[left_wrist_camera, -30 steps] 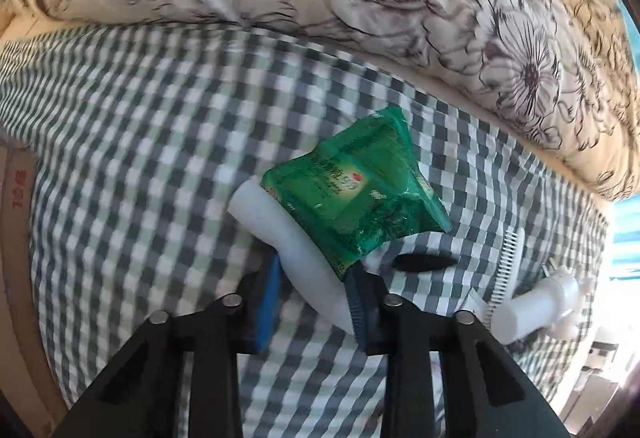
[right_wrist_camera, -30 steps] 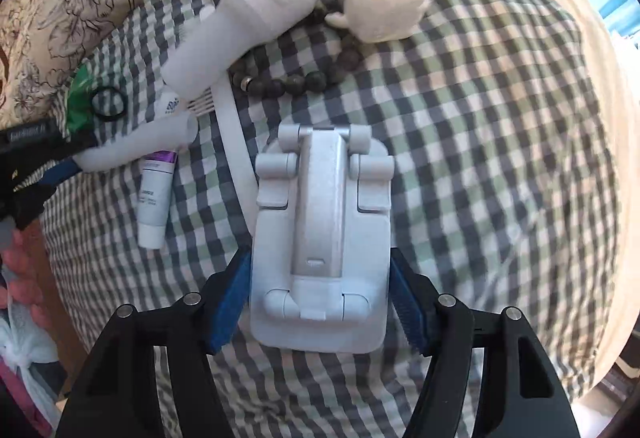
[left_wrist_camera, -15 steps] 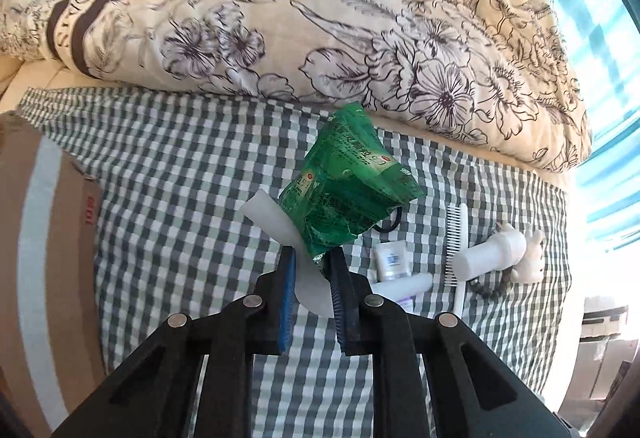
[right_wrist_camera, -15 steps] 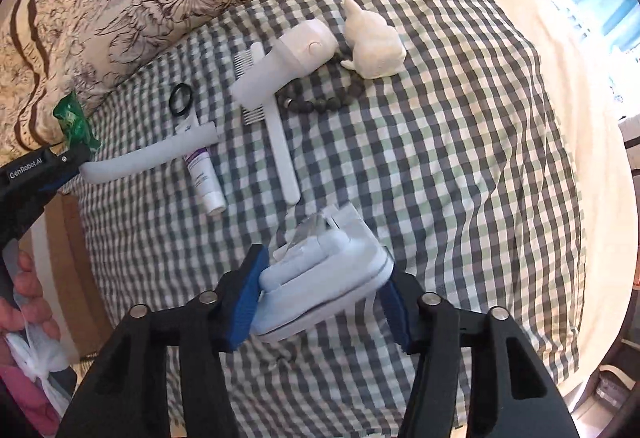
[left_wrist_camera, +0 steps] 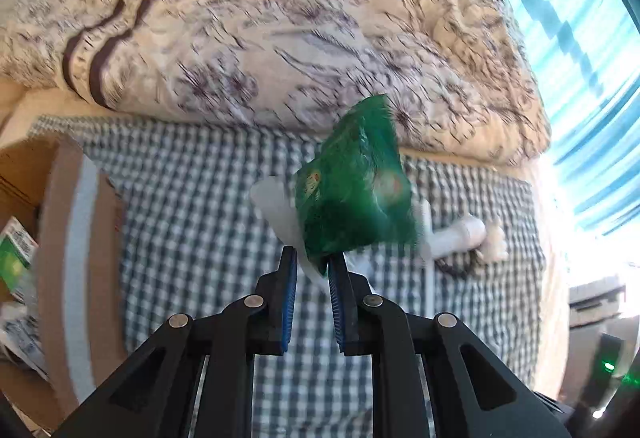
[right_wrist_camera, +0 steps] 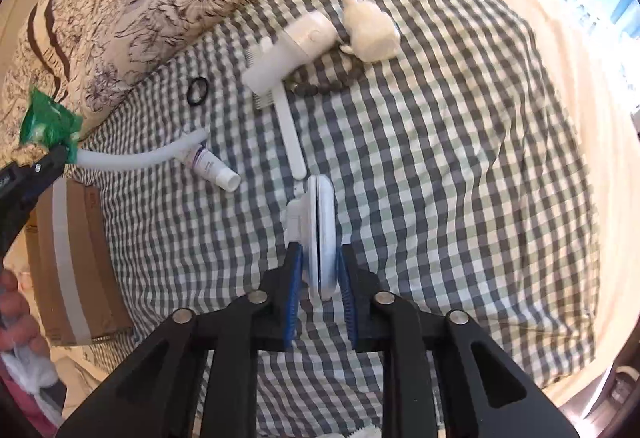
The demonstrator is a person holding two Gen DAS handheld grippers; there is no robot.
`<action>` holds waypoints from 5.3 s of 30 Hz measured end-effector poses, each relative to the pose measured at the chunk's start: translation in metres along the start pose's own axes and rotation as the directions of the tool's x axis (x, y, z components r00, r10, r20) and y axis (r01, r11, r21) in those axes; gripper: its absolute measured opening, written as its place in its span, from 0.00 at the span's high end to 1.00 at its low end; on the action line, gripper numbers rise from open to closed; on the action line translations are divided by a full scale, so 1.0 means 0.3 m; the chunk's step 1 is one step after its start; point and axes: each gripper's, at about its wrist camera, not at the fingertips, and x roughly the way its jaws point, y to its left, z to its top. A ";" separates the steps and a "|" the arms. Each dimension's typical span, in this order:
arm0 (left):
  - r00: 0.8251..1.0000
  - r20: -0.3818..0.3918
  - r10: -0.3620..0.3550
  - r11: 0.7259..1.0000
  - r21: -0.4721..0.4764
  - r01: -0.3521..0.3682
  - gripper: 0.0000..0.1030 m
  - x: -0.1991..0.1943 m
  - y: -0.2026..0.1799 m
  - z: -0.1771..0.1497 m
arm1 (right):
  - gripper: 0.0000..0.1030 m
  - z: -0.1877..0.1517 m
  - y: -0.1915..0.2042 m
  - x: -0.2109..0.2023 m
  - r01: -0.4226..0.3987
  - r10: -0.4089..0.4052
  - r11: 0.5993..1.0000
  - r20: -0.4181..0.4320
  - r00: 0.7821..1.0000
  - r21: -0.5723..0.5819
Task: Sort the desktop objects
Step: 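Lift the phone stand with the right tool while the left tool lifts the white tube, then carry the phone stand and tube over the box and release both, then move both tools back toward the green snack pack and the white bunny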
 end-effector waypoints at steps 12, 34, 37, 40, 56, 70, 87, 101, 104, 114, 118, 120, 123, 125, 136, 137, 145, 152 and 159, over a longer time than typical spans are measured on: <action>0.987 -0.160 -0.030 0.996 -0.085 0.016 0.72 0.286 0.026 -0.121 | 0.44 0.030 0.096 0.104 -0.053 0.047 0.990 -0.045 0.998 -0.129; 0.959 -0.158 0.237 0.835 0.538 -0.117 0.32 0.470 0.074 -0.122 | 0.74 0.018 0.041 0.234 0.042 -0.076 0.976 -0.152 0.985 -0.213; 0.953 -0.172 0.250 0.831 0.543 -0.120 0.74 0.457 0.092 -0.111 | 0.74 0.015 0.044 0.223 0.046 -0.081 0.973 -0.147 0.986 -0.225; 0.952 -0.182 0.244 0.847 0.519 -0.118 0.94 0.424 0.126 -0.106 | 0.75 0.009 0.065 0.198 0.055 -0.087 0.968 -0.123 0.989 -0.244; 0.999 -0.018 0.036 0.935 0.353 -0.027 0.95 -0.031 0.056 -0.115 | 0.90 -0.047 0.124 -0.095 0.016 -0.011 0.913 0.015 1.000 -0.408; 0.999 0.016 0.040 0.944 0.326 -0.043 0.95 -0.162 0.072 -0.216 | 0.25 -0.104 0.111 0.145 -0.041 -0.020 0.817 -0.100 0.995 -0.575; 0.998 0.035 0.045 0.974 0.222 -0.052 0.94 -0.256 0.126 -0.272 | 0.37 -0.126 0.145 0.229 0.048 -0.111 0.738 -0.052 0.992 -0.673; 0.980 0.191 -0.055 0.994 0.105 0.035 0.94 -0.680 0.354 -0.121 | 0.37 -0.417 0.517 -0.312 -0.186 0.200 0.605 -0.078 0.977 -0.774; 0.975 0.223 -0.011 0.995 0.095 -0.010 0.94 -0.751 0.463 -0.083 | 0.37 -0.534 0.638 -0.340 -0.226 0.242 0.559 -0.103 0.965 -0.798; 0.990 0.124 0.071 0.993 0.087 -0.082 0.94 -0.650 0.807 -0.045 | 0.37 -0.884 0.941 -0.164 -0.305 0.251 0.500 -0.202 0.947 -0.810; 0.993 0.054 0.101 0.991 0.078 -0.105 0.57 -0.572 0.899 -0.027 | 0.36 -0.933 0.992 -0.099 -0.316 0.247 0.517 -0.215 0.945 -0.796; 0.988 0.027 0.151 0.987 0.059 -0.152 0.20 -0.551 0.933 -0.007 | 0.31 -0.946 1.012 -0.093 -0.303 0.237 0.506 -0.207 0.949 -0.808; 0.991 0.036 0.128 0.991 0.029 -0.129 0.16 -0.550 0.966 0.029 | 0.30 -0.941 1.027 -0.100 -0.278 0.223 0.489 -0.190 0.956 -0.827; 0.994 0.031 0.108 0.994 0.019 -0.108 0.16 -0.543 0.969 0.055 | 0.30 -0.921 1.024 -0.106 -0.256 0.222 0.501 -0.164 0.961 -0.826; 0.999 -0.009 0.041 0.996 0.078 -0.040 0.16 -0.484 0.746 0.084 | 0.30 -0.675 0.843 -0.224 -0.187 0.246 0.649 -0.030 0.969 -0.737; 0.999 -0.013 0.033 0.996 0.083 -0.032 0.16 -0.478 0.710 0.083 | 0.30 -0.636 0.813 -0.238 -0.180 0.246 0.666 -0.015 0.969 -0.724; 0.997 0.029 0.073 0.997 0.001 -0.073 0.10 -0.343 0.370 0.063 | 0.30 -0.247 0.496 -0.326 -0.087 0.194 0.796 0.117 0.974 -0.599; 0.995 -0.035 0.092 0.988 -0.120 -0.096 0.10 -0.096 0.142 0.050 | 0.30 0.069 0.338 -0.267 -0.058 0.139 0.804 0.092 0.986 -0.592; 0.986 -0.112 0.126 0.964 -0.220 -0.148 0.10 0.180 0.061 0.051 | 0.30 0.307 0.321 -0.111 -0.077 0.134 0.832 0.065 0.989 -0.549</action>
